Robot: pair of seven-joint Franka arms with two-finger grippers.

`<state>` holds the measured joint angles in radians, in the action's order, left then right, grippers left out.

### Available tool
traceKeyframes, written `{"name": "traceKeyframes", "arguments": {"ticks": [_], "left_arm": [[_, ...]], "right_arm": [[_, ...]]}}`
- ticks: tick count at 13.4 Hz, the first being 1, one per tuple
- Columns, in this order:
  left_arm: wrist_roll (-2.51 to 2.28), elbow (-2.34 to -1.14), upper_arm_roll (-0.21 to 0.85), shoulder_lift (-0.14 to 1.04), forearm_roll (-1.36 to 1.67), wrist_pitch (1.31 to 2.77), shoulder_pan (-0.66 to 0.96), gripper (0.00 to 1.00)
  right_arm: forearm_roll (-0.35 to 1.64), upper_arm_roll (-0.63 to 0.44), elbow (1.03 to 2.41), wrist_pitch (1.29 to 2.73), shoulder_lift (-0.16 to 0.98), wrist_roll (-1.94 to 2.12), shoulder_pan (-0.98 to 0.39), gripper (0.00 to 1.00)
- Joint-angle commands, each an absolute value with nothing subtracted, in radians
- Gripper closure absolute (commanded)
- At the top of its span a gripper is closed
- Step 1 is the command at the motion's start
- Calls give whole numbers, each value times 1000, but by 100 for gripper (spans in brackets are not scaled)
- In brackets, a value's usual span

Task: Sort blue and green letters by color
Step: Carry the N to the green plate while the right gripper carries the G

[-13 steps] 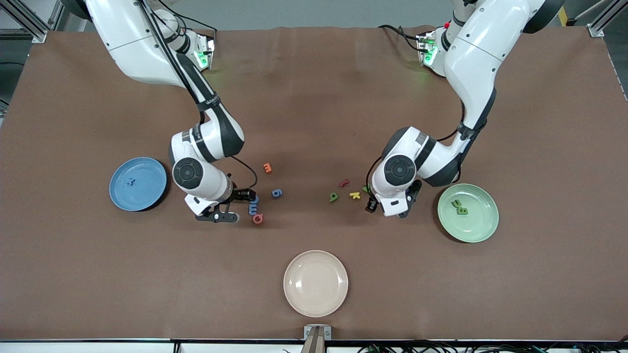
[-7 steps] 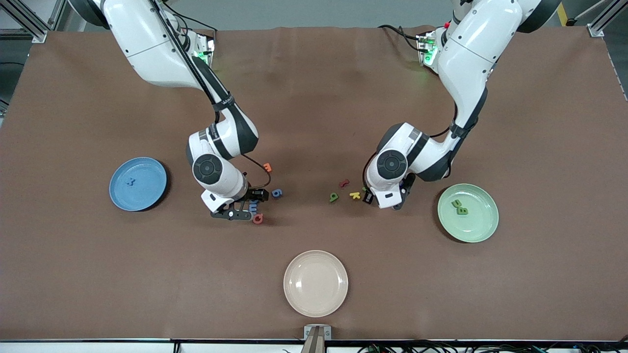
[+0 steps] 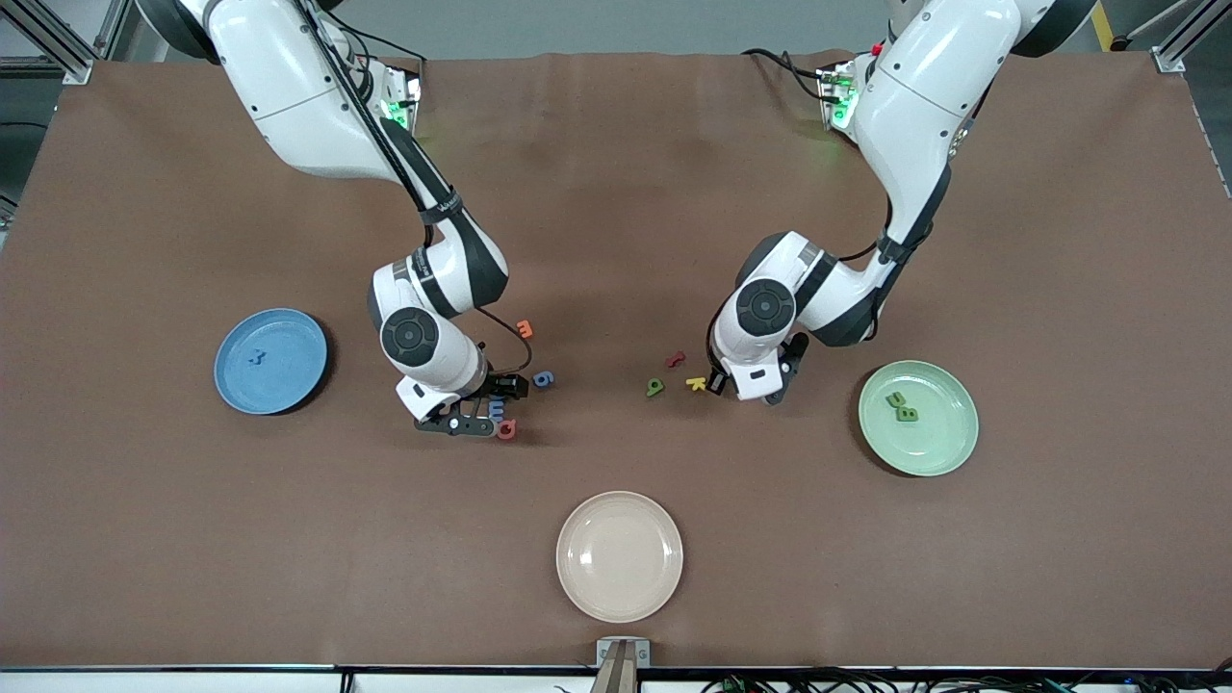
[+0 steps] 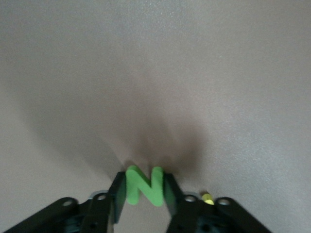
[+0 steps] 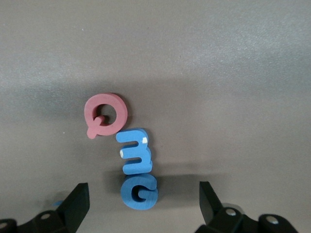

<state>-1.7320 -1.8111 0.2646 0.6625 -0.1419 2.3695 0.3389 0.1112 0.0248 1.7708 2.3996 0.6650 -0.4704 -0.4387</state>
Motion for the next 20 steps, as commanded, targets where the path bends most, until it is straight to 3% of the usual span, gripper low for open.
{"name": "traceKeyframes", "arguments": {"ticks": [1,5,8,12,16,20], "left_arm": [[-1743,-1850,261,598,-160,2372,334,100],[-1679,-1838,261,517,-160,2356,269,100],[-1472,-1836,261,476,-158,2268,175,100],[-1240,-1836,259,465,-160,2207,54,100],[-1011,-1833,258,474,-160,2203,-76,99],[-812,-1833,255,485,-160,2204,-182,99]], "right_arm": [[98,21,1750,2407,686,-491,-443,12],[95,21,1750,2407,687,-488,-443,34],[95,21,1750,2407,687,-488,-443,49],[95,23,1749,2405,686,-482,-434,79],[98,21,1761,2379,658,-431,-407,85],[97,21,1836,2185,478,-321,-328,85]]}}
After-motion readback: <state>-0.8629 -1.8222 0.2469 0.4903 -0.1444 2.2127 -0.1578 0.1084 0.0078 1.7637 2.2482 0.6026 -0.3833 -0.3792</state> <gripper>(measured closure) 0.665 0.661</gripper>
